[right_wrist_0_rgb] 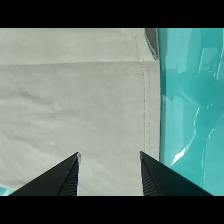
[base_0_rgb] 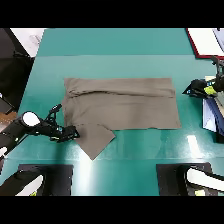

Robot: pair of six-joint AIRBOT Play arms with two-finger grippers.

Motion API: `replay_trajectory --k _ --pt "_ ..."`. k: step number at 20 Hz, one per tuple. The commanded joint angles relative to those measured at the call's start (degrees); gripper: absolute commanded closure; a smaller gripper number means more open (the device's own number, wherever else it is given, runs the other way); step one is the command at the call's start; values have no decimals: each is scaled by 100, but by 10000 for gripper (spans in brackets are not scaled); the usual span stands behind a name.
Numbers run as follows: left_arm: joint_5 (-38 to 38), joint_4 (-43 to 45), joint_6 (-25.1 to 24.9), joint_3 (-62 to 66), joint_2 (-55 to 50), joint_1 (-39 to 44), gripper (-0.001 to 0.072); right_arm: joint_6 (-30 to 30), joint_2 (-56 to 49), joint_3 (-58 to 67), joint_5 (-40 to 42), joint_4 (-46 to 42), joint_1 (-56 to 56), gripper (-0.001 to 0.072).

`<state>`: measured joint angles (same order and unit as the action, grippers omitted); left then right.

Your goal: Fold the shirts.

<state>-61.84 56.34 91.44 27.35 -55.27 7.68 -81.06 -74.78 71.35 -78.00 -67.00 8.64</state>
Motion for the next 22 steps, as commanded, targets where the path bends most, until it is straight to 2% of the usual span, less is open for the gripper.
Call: replay_trajectory --k 1,2,3,4,5,8,12,14,18,20,22 --pt "546 -149 46 -140 44 68 209 -2 17 -15 -140 0 4 278" --pt "647 -149 162 -140 44 68 209 2 17 -17 -280 -9 7 279" --pt "708 -149 177 -136 44 68 251 20 22 -37 -444 -24 42 278" --pt "723 -146 136 -116 46 68 580 20 83 -162 -544 -22 118 278" --pt "737 -151 68 -90 46 68 679 35 203 -409 -560 -22 251 279" --pt "734 -151 39 70 46 68 682 122 597 -1445 -468 -24 868 278" --pt "715 -149 -151 354 46 68 682 455 529 -2553 -321 0 1467 278" --pt "723 -146 -186 402 46 68 682 533 387 -2876 -90 15 1467 278" --pt "708 -146 -186 402 46 68 682 723 98 -3112 358 750 1458 279" --pt "688 -146 -186 402 46 68 682 723 68 -3110 498 717 1394 289" --pt "693 -144 -186 402 46 68 682 723 70 -3110 573 732 1294 417"
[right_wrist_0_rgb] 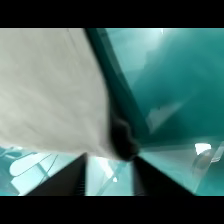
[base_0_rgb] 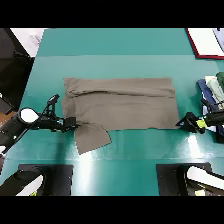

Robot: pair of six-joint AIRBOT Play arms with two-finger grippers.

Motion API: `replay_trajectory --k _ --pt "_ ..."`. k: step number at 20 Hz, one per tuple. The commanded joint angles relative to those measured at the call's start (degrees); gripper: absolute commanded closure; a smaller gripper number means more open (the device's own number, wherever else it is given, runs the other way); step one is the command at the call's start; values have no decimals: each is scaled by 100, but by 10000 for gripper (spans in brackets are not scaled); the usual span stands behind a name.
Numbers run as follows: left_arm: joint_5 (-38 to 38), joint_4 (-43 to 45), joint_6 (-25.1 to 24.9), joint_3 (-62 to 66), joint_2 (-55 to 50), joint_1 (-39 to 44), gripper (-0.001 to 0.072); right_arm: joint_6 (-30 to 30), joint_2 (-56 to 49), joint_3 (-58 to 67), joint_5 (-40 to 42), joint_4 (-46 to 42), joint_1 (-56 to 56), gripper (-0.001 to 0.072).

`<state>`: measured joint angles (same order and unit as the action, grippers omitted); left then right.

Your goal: Fold the shirts.

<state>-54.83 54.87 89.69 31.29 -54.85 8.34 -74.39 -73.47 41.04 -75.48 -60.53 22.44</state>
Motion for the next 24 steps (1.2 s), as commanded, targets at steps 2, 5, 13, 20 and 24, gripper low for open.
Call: replay_trajectory --k 2,5,13,20,24 --pt "-28 15 -11 9 4 2 682 149 -61 -76 356 83 -291 647" --pt "-452 455 -9 155 66 2 684 184 179 -72 101 -142 -518 697" --pt "-3016 920 37 887 1600 2 683 -590 2791 -68 -1357 -1853 -531 698" --pt "-1047 1279 -31 1845 964 0 683 -658 2640 225 -234 -509 -546 698" --pt "116 1515 -24 2105 133 0 682 -590 1547 1163 -44 -520 -817 698"
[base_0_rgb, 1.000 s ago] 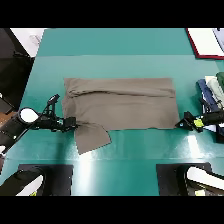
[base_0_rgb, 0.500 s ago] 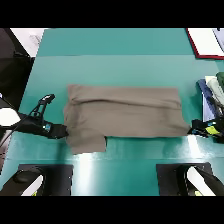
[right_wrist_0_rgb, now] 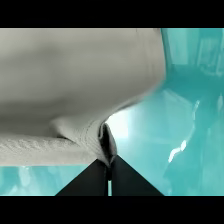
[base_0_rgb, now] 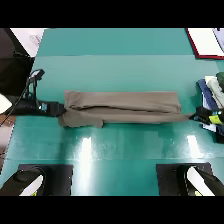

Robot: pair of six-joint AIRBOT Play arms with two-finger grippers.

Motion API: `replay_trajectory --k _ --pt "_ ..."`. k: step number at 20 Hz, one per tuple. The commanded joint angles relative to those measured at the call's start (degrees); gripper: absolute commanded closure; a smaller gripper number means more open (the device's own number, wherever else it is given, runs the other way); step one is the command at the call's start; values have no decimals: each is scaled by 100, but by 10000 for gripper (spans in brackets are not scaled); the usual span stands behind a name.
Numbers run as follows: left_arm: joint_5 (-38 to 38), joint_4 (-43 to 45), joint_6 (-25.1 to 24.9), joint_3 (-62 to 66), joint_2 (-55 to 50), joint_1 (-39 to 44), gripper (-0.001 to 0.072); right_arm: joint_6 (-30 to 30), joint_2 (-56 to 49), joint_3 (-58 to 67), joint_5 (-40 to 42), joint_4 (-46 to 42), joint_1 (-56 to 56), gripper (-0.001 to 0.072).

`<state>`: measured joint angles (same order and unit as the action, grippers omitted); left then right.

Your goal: Fold the shirts.

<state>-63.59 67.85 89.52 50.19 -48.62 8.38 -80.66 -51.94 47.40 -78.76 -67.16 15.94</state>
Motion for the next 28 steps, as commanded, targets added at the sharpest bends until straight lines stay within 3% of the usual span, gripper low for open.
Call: replay_trajectory --k 1,7,11,12,13,14,15,16,17,18,19,20,23,24,25,26,28 --pt "1233 251 9 271 -678 -4 682 37 -933 748 367 125 -317 698" --pt "2470 544 11 361 -1565 -13 682 -33 -2590 1709 695 142 -684 697" --pt "3224 507 170 400 -1895 -92 681 -17 -3311 2144 1180 761 -673 689" --pt "3320 496 339 402 -1923 -92 680 39 -3460 2240 1386 994 -673 563" --pt "3392 496 492 407 -1934 -92 679 120 -3580 2332 1515 1237 -673 272" --pt "3405 498 520 417 -1934 -92 679 219 -3676 2446 1561 1408 -673 133" --pt "3346 501 507 457 -1934 -92 679 321 -3740 2586 1497 1458 -664 133" --pt "3176 505 492 533 -1934 -92 502 422 -3742 2675 1366 1456 -625 134" --pt "2977 509 450 623 -1934 -92 195 568 -3711 2715 1176 1453 -538 135" --pt "2796 529 452 702 -1934 -92 -1 619 -3676 2699 990 1464 -433 135" --pt "2680 529 450 750 -1934 -92 69 640 -3663 2667 743 1456 -310 135" --pt "2623 529 450 763 -1934 -92 95 769 -3663 2575 544 1469 -175 134" --pt "2391 568 457 765 -1934 -92 98 1058 -3670 2116 433 1484 186 135" --pt "2293 485 457 765 -1934 -92 271 1158 -3724 1969 420 1572 278 134" --pt "2214 372 455 765 -1934 -92 571 1266 -3842 1884 363 1698 334 134" --pt "2166 299 452 765 -1934 -92 672 1335 -4015 1851 304 1818 345 134" --pt "2059 129 450 765 -1934 -92 673 1563 -4339 1873 278 2100 258 134"
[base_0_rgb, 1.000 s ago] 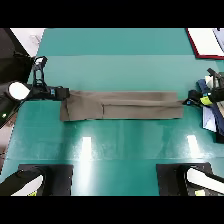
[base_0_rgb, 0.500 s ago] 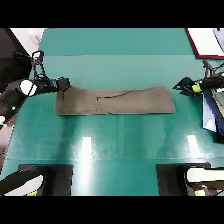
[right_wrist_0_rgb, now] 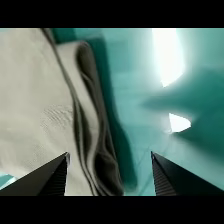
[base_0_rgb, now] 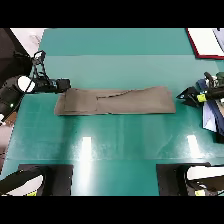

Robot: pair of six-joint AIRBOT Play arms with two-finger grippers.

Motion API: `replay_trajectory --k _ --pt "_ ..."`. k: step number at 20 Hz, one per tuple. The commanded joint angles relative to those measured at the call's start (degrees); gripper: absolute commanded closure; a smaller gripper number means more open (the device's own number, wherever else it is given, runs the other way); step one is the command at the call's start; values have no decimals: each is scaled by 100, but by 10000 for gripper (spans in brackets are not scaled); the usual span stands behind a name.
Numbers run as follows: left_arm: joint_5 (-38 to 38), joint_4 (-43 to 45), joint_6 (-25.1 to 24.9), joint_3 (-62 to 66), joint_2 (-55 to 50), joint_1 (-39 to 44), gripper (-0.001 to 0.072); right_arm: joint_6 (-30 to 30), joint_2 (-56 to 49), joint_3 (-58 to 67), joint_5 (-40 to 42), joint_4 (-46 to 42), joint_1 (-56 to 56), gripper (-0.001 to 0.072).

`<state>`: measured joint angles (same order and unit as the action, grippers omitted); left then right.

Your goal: Fold the shirts.

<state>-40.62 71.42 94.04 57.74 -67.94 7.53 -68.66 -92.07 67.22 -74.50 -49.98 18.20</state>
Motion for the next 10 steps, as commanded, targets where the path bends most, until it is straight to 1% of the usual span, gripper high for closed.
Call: replay_trajectory --k 1,2,5,6,7,9,10 --pt "-295 -282 -2 11 -2 -7 673 474 -452 -109 -129 684 -33 134" --pt "-358 -293 0 11 -2 -7 673 549 -570 -109 -114 946 -116 135" --pt "-586 -332 0 11 -4 -4 674 625 -807 -109 -101 1005 -481 148" --pt "-645 -437 -4 11 -4 0 682 754 -831 -109 -28 1001 -603 260" --pt "-662 -599 -63 11 -4 0 682 866 -822 -109 59 1001 -686 387" --pt "-702 -1266 -520 22 -37 0 683 1029 -699 -111 199 997 -761 668" --pt "-769 -1635 -719 46 -85 0 683 1102 -586 -111 227 999 -761 696"
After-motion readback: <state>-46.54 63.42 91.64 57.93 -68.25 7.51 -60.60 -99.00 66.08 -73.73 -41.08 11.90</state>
